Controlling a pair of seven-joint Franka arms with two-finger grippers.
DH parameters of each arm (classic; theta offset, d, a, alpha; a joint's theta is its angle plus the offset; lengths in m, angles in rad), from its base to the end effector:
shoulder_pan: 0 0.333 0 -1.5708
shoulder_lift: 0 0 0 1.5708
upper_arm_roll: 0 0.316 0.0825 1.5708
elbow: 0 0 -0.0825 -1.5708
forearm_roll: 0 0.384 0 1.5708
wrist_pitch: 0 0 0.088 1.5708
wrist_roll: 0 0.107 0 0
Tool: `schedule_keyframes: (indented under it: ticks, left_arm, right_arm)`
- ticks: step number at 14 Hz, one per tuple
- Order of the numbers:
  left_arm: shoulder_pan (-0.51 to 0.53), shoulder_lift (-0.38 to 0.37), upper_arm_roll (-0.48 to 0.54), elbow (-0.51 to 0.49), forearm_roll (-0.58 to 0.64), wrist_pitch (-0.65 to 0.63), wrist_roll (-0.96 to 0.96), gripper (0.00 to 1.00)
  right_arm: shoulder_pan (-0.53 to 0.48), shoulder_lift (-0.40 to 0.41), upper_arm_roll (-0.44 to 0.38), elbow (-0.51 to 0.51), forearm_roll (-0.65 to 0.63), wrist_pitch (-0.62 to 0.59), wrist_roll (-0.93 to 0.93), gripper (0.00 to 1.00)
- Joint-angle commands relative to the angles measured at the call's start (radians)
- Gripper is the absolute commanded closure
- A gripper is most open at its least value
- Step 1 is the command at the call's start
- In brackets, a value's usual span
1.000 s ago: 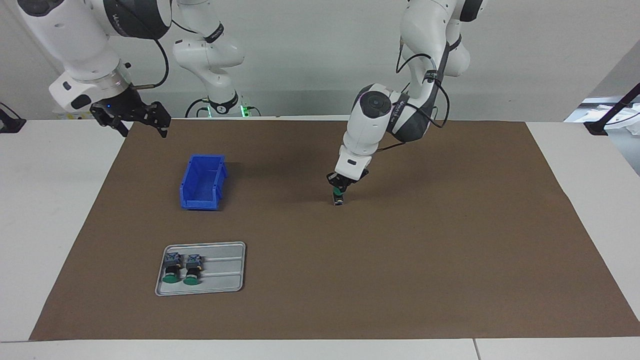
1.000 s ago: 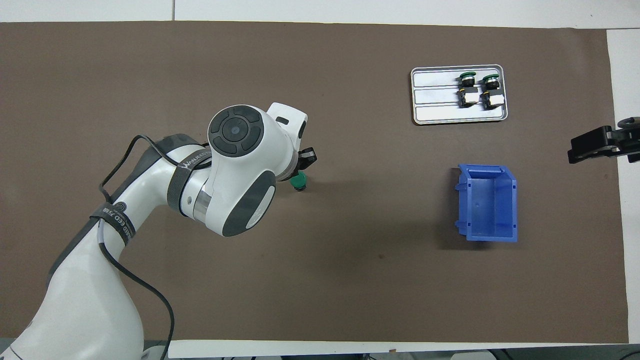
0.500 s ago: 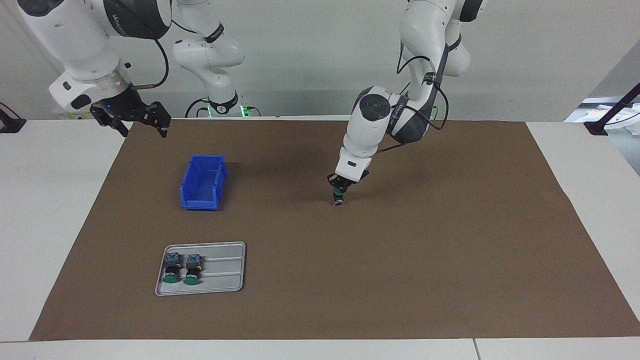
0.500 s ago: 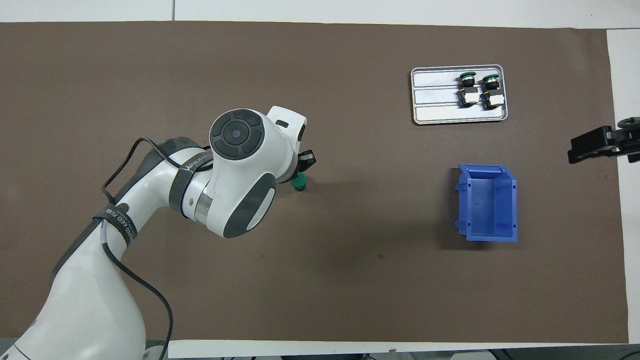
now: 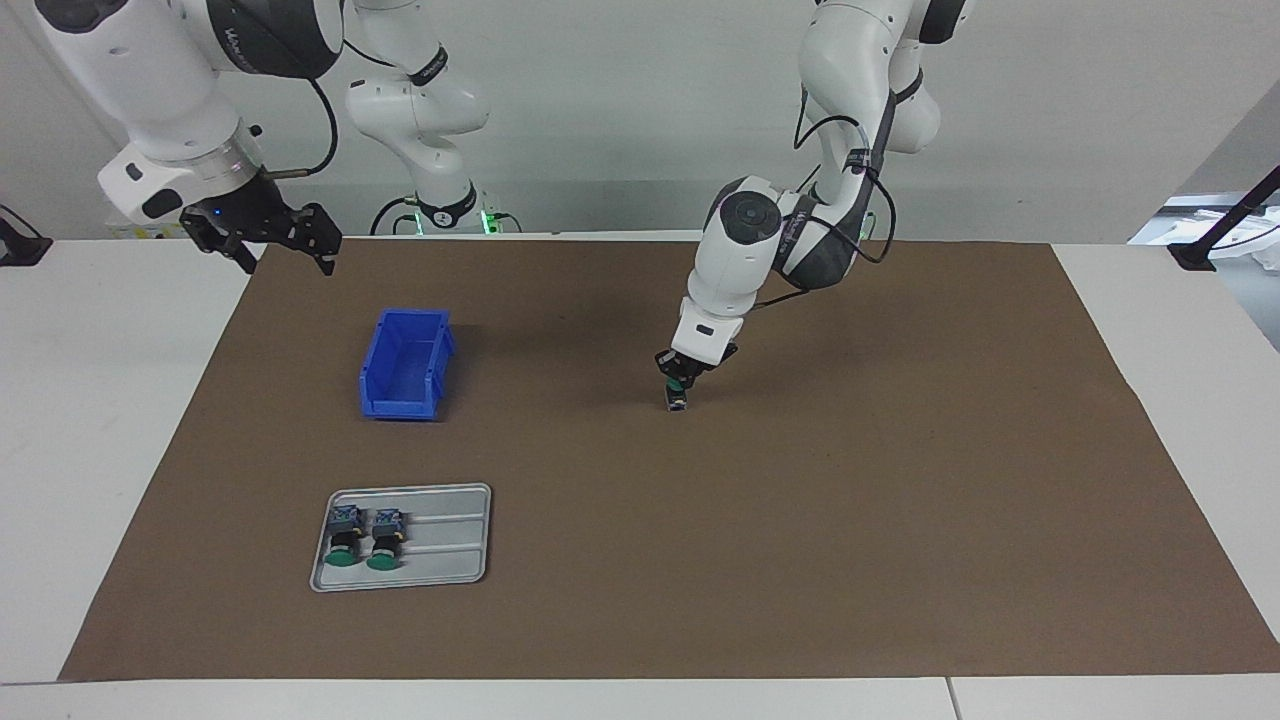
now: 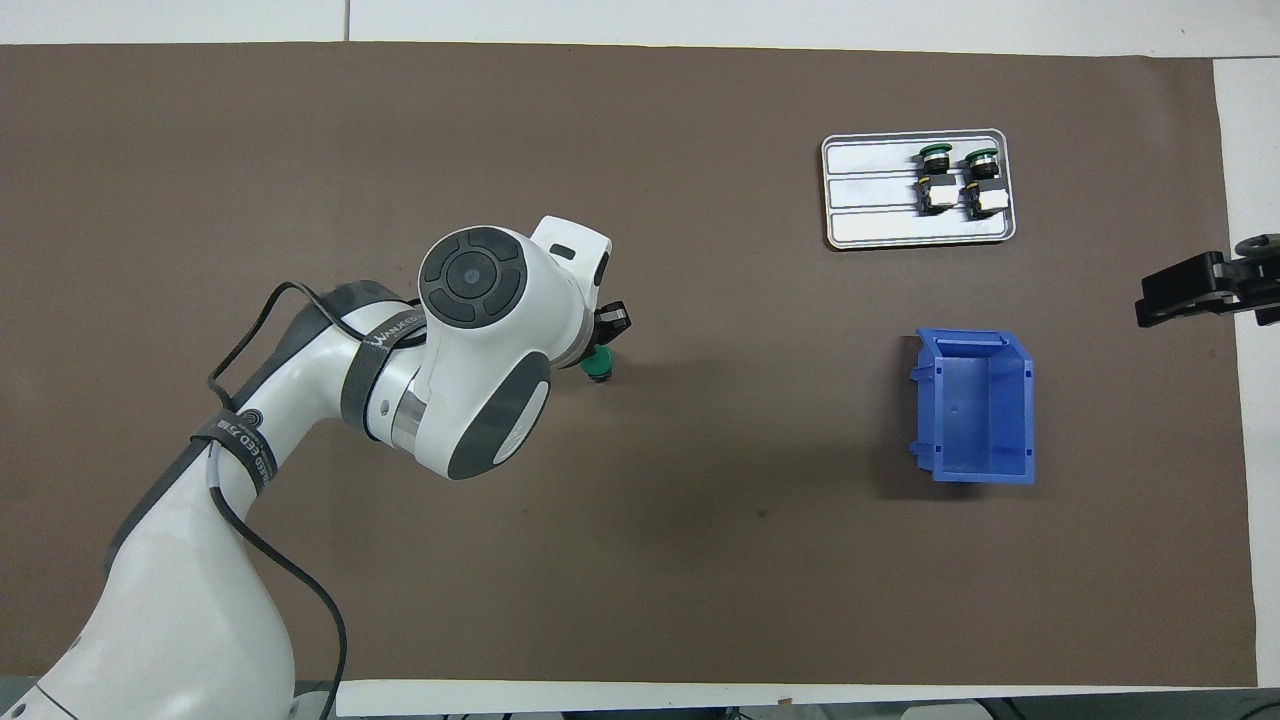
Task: Place and press button with both arms
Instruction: 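Lower the left gripper onto the green button and press down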
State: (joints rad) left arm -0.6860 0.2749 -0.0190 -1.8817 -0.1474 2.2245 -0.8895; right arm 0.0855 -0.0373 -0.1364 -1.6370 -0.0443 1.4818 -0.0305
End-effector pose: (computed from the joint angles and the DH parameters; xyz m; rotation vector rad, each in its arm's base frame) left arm 0.4742 -0.4087 0.3707 2.9776 0.4062 -0.0636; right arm 0.5308 -0.0334 0.6065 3.1015 -0.0331 -0.1859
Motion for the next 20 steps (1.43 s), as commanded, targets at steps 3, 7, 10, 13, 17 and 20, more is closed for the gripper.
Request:
schedule_keyframes:
  ticks: [3, 7, 10, 13, 17, 20]
  left_arm:
    - [-0.006, -0.013, 0.005, -0.030, -0.035, 0.023, 0.000, 1.00]
    - [-0.030, -0.023, 0.007, -0.066, -0.037, 0.032, 0.004, 1.00]
    - [-0.030, -0.010, 0.007, -0.074, -0.037, 0.064, 0.018, 1.00]
    - [-0.021, -0.011, 0.007, -0.083, -0.038, 0.069, 0.046, 1.00]
    - [0.000, -0.032, 0.011, -0.068, -0.043, 0.038, 0.046, 1.00]
    - [0.026, -0.059, 0.014, -0.028, -0.041, -0.026, 0.058, 0.97]
  right_arm:
    - [-0.004, -0.019, 0.001, -0.020, 0.001, -0.006, -0.022, 0.01]
    - [-0.004, -0.019, 0.001, -0.020, 0.001, -0.006, -0.022, 0.01]
    - [-0.004, -0.019, 0.001, -0.020, 0.001, -0.006, -0.022, 0.01]
    - [-0.004, -0.019, 0.001, -0.020, 0.001, -0.006, -0.022, 0.01]
    - [-0.004, -0.019, 0.001, -0.020, 0.001, -0.006, -0.022, 0.01]
    - [-0.004, -0.019, 0.001, -0.020, 0.001, -0.006, -0.022, 0.01]
